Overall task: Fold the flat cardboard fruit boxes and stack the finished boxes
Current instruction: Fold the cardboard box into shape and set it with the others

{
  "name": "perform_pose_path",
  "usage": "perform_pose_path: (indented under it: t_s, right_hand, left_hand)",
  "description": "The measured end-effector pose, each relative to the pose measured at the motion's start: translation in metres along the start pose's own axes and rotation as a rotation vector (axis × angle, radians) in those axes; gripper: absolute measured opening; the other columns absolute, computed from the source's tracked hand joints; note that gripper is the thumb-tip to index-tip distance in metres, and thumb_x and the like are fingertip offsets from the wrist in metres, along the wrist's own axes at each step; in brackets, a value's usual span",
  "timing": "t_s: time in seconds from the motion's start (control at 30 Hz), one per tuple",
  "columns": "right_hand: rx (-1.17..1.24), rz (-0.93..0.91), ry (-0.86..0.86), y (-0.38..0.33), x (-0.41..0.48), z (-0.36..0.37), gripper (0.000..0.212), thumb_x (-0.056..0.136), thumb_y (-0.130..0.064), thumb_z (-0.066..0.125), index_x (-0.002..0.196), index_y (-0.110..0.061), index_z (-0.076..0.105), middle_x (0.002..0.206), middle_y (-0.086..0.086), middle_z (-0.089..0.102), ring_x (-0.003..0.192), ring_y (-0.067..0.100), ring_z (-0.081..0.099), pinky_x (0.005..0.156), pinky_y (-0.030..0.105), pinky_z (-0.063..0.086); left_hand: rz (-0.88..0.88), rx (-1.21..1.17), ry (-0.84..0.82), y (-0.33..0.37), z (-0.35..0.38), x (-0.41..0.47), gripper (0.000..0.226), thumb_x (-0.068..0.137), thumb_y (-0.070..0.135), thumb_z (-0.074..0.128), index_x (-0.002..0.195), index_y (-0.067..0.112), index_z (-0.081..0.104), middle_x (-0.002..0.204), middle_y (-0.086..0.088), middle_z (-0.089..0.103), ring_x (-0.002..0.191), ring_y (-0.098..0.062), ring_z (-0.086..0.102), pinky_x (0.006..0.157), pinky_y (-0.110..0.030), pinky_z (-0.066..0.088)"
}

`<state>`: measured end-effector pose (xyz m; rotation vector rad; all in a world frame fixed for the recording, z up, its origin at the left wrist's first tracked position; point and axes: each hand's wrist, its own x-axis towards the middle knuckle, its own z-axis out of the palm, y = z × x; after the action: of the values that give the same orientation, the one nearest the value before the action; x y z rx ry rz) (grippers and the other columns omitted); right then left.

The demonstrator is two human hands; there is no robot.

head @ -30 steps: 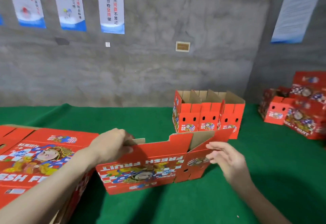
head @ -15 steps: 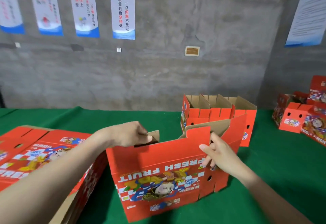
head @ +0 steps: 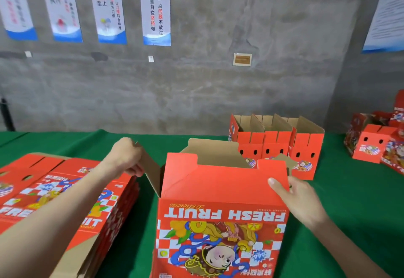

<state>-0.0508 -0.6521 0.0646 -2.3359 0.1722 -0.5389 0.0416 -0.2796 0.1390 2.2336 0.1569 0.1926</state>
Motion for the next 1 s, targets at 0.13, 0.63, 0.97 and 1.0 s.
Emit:
perform_pose_path:
  t_s: [0.13,0.63,0.97,1.0]
  right_hand:
    - [-0.069,-0.001,-0.024,-0.003,-0.002,0.002,0.029,0.088,-0.045,0.062,0.075,-0.019,0.063,0.047,-0.023,0.052,0.044,-0.005,0.050,0.044,0.013,0.034]
    - [-0.006,0.005,-0.087,-0.013,-0.014,0.023,0.046,0.086,-0.040,0.066,0.130,-0.033,0.058,0.100,-0.006,0.074,0.077,0.012,0.069,0.074,0.025,0.052]
    - [-0.309,-0.126,-0.205,-0.014,-0.025,0.019,0.013,0.091,-0.046,0.055,0.082,-0.041,0.063,0.157,-0.013,0.013,0.147,0.028,-0.001,0.112,0.047,0.017]
    - [-0.448,-0.136,-0.232,-0.015,-0.026,0.018,0.020,0.092,-0.051,0.051,0.082,-0.042,0.066,0.155,-0.015,-0.014,0.145,0.027,-0.020,0.115,0.051,0.000]
  left_hand:
    - [-0.036,-0.066,0.104,-0.023,0.013,-0.003,0.041,0.094,0.006,0.041,0.058,-0.009,0.054,0.034,-0.013,0.053,0.025,-0.020,0.051,0.028,-0.018,0.039]
    - [-0.224,-0.781,-0.170,-0.044,0.073,-0.078,0.025,0.089,-0.009,0.046,0.098,0.011,0.057,0.066,-0.012,0.066,0.063,-0.027,0.059,0.064,-0.033,0.046]
    - [0.170,-0.364,0.059,-0.032,0.080,-0.066,0.072,0.083,-0.019,0.039,0.142,0.022,0.045,0.129,-0.001,0.059,0.124,-0.018,0.051,0.104,-0.031,0.040]
    - [0.192,-0.336,0.049,-0.032,0.079,-0.065,0.073,0.084,-0.019,0.038,0.144,0.023,0.041,0.137,-0.001,0.053,0.130,-0.016,0.045,0.109,-0.031,0.035]
